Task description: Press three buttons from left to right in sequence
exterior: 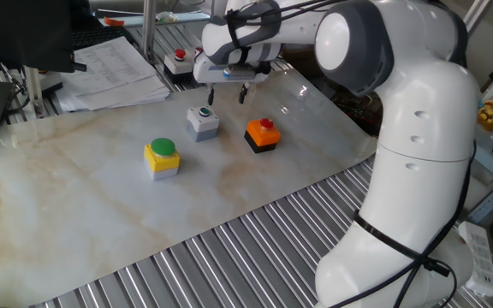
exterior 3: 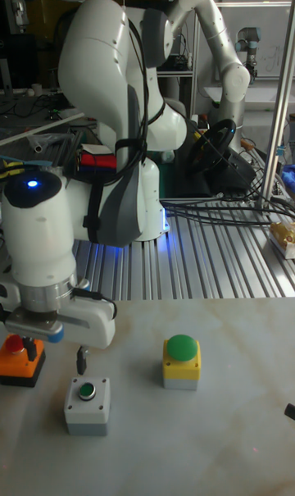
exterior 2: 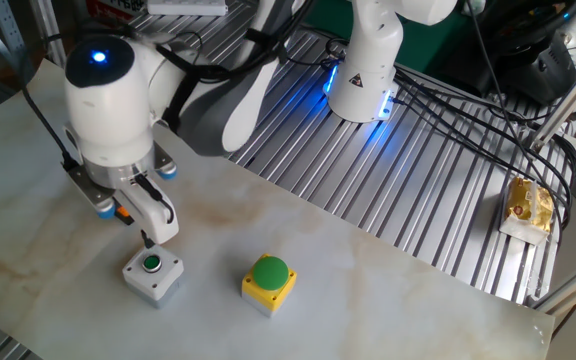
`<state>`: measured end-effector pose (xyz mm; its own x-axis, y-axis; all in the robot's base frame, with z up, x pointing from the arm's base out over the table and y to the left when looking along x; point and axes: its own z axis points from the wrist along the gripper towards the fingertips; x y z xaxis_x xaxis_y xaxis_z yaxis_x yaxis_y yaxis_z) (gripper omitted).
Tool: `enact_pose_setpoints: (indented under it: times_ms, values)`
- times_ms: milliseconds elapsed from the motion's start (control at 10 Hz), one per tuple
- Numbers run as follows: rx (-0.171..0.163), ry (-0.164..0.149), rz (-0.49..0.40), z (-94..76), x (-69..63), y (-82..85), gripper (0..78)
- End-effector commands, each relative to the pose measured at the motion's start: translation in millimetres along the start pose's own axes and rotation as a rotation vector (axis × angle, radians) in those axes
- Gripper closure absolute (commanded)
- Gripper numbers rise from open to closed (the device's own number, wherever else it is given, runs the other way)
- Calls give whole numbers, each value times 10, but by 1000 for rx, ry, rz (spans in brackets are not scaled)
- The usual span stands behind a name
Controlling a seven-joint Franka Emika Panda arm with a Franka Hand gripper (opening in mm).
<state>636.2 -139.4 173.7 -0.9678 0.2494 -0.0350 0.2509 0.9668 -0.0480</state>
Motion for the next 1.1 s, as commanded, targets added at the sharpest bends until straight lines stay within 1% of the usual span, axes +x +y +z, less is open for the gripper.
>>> enact_pose_setpoints:
  times_ms: [100, 500, 800, 900, 1100]
  values:
    - [-20, 6, 18, -82, 39, 35, 1]
    - [-20, 11, 20, -66, 146, 92, 1]
    - [-24, 20, -4, -72, 201, 114, 1]
    - [-24, 20, -4, -72, 201, 114, 764]
    - [-24, 20, -4, -72, 201, 114, 764]
